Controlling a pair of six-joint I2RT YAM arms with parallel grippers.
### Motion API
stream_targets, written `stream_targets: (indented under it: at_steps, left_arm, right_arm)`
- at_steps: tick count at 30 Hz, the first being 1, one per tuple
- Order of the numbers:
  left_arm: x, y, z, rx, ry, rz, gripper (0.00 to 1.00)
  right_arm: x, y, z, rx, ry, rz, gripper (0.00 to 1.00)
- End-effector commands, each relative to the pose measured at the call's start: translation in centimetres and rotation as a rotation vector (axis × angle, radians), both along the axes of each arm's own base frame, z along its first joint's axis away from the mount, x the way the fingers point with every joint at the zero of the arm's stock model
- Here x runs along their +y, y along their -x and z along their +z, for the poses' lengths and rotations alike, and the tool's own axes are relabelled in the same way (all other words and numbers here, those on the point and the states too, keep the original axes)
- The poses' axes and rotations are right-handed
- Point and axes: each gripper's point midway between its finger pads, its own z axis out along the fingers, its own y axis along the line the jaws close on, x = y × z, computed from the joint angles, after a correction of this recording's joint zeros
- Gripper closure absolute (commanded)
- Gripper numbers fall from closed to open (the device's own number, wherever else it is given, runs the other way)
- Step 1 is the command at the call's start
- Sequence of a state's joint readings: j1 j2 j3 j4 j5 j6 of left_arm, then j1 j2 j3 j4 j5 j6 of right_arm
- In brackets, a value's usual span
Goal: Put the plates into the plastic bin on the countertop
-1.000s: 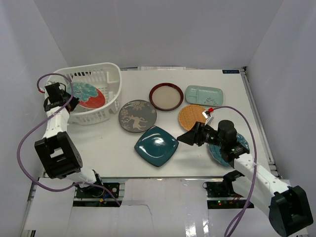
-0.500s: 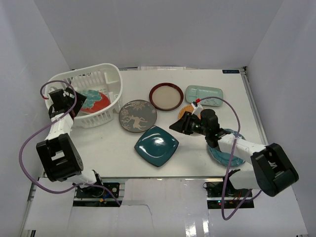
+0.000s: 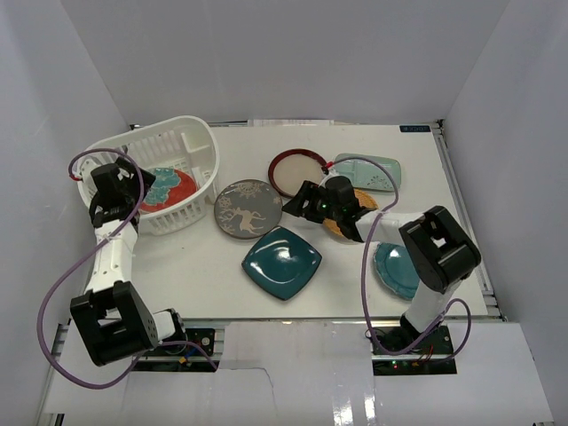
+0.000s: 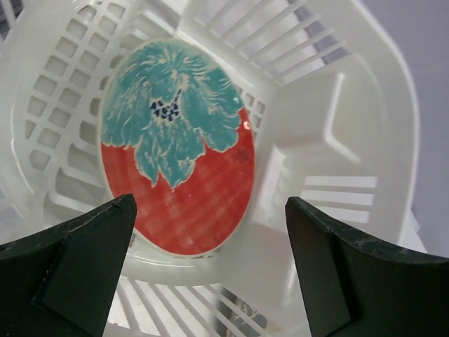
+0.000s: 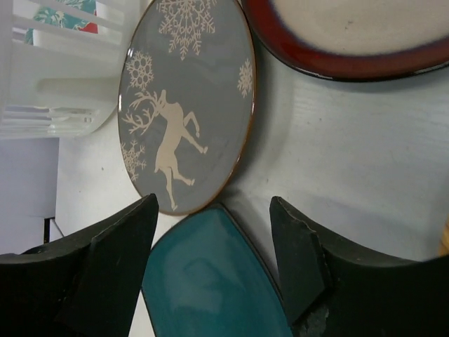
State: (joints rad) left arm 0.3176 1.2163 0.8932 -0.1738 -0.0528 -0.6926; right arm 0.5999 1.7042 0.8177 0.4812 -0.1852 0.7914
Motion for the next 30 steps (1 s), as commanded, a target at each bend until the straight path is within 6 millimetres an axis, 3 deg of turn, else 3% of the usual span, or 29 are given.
stream_targets:
  at_steps: [1, 2, 3, 5, 6, 10, 18, 22, 25, 26, 27, 28, 29, 30]
  left_arm:
    - [0.7, 1.1, -2.1, 0.098, -0.014, 0.037, 0.02]
    - [0.8, 1.2, -2.1, 0.097, -0.018, 0.044, 0.02]
    - [0.7, 1.4, -1.6, 0.077, -0.027, 0.044, 0.02]
    - [0.5, 1.3, -0.3, 0.034, -0.064, 0.038, 0.02]
    - [0.0, 1.3, 0.8, 0.011, -0.096, 0.039, 0.02]
    - [-1.9, 1.7, 1.9, 0.004, -0.21, 0.09, 0.02]
    - [-1.5, 2.9, -0.5, 0.116, -0.237, 0.147, 0.02]
    - [-2.4, 3.3, 2.1, 0.018, -0.22, 0.106, 0.02]
    - [-5.6, 2.9, 5.2, -0.086, -0.185, -0.07, 0.02]
    - [-6.7, 2.9, 5.7, -0.1, -0.179, -0.131, 0.02]
    - [-9.0, 3.0, 6.7, -0.128, -0.144, -0.251, 0.02]
    - [-10.0, 3.3, 7.0, -0.133, -0.126, -0.306, 0.02]
    - [-10.9, 3.5, 7.5, -0.143, -0.116, -0.353, 0.02]
    - [-12.1, 3.8, 8.6, -0.163, -0.106, -0.421, 0.02]
  right_arm:
    - [1.8, -1.9, 0.4, -0.034, 0.001, -0.016, 0.28]
    - [2.4, -2.6, 1.0, -0.045, -0.008, -0.019, 0.28]
    - [2.7, -2.6, -0.2, -0.024, 0.005, -0.015, 0.28]
    - [3.4, -3.2, -0.3, -0.02, 0.001, -0.02, 0.31]
    - [3.5, -3.4, -1.5, 0.002, 0.011, -0.032, 0.33]
    - [4.4, -4.0, -2.8, 0.039, -0.013, -0.06, 0.43]
    - [5.4, -4.4, -5.0, 0.116, -0.057, -0.092, 0.39]
    - [6.7, -4.3, -6.0, 0.16, -0.1, -0.061, 0.4]
    - [6.6, -4.2, -7.3, 0.201, -0.109, -0.08, 0.51]
    - [6.6, -4.1, -7.3, 0.216, -0.125, -0.089, 0.62]
    - [6.6, -4.1, -7.1, 0.211, -0.138, -0.091, 0.66]
    - [6.6, -4.3, -6.4, 0.184, -0.166, -0.093, 0.77]
    - [6.3, -3.8, -6.7, 0.195, -0.167, -0.096, 0.85]
    - [6.2, -3.8, -5.7, 0.191, -0.188, -0.096, 0.89]
